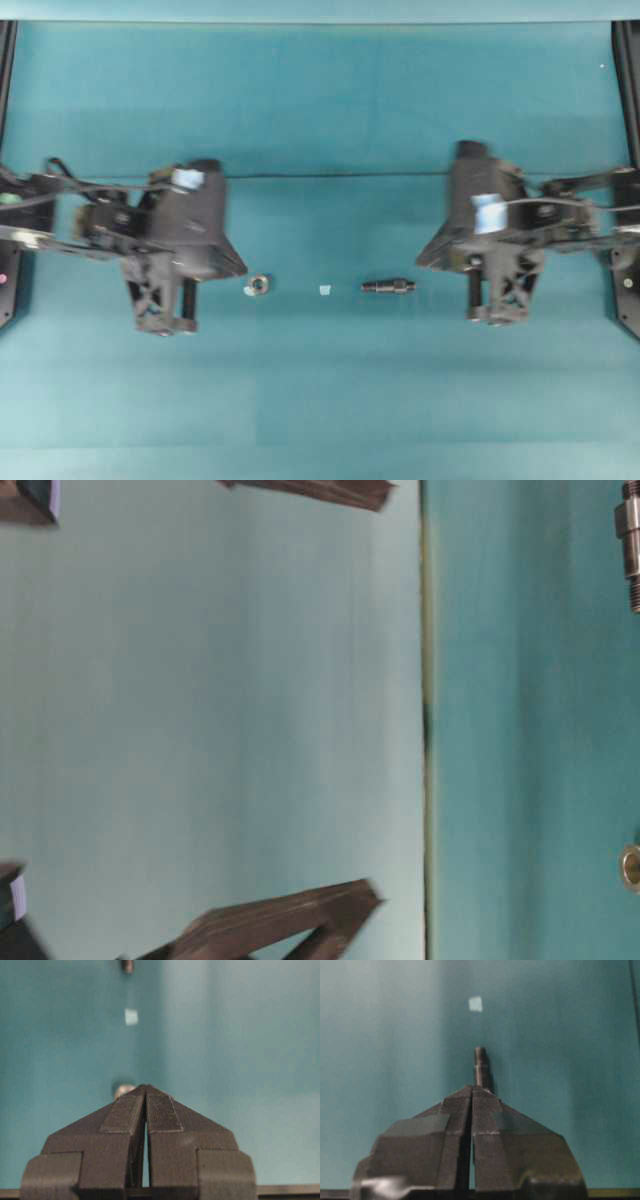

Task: Insert the washer onto the shaft with both hands.
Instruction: 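Move left gripper toward the silver washer and right gripper toward the threaded shaft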

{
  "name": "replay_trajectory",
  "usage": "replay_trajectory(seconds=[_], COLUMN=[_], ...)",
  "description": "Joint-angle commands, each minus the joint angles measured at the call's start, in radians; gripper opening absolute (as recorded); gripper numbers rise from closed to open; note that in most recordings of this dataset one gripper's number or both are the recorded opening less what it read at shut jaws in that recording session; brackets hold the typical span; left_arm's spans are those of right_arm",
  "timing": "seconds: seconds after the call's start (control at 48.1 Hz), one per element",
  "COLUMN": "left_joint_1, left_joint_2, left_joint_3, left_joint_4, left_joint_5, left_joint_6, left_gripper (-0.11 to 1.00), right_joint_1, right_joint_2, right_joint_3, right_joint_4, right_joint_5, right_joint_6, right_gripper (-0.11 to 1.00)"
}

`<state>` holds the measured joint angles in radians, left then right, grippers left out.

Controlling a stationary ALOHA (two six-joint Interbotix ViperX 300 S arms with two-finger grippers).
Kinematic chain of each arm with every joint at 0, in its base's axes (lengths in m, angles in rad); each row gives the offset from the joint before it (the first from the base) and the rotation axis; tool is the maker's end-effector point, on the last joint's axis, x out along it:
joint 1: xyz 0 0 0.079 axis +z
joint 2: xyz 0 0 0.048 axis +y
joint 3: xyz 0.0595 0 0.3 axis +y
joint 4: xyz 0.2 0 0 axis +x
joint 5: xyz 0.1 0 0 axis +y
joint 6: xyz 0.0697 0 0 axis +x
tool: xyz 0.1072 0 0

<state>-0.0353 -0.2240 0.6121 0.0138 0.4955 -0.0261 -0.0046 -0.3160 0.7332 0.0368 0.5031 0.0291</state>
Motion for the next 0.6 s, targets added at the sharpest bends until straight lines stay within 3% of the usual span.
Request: replay_trajectory(seconds=[0.0, 0.582], left_joint_1=[-0.002, 0.014], left_joint_2=[0.035, 0.181], left_joint_3=[-0.037, -0.075], left_joint_4=[0.003, 0.006], left_joint_5=[0.023, 0.057], left_joint_6=[0.002, 0.003], left_gripper=[0.02, 0.02], right_joint_1=[-0.002, 0.000], right_joint_2=[0.026, 0.170], right_joint_3=[-0.040, -0.098], right_joint_4=[-0.003, -0.008], right_joint_5=[0.017, 0.069], right_joint_6=[-0.005, -0.006], right_gripper=[-0.10, -0.10])
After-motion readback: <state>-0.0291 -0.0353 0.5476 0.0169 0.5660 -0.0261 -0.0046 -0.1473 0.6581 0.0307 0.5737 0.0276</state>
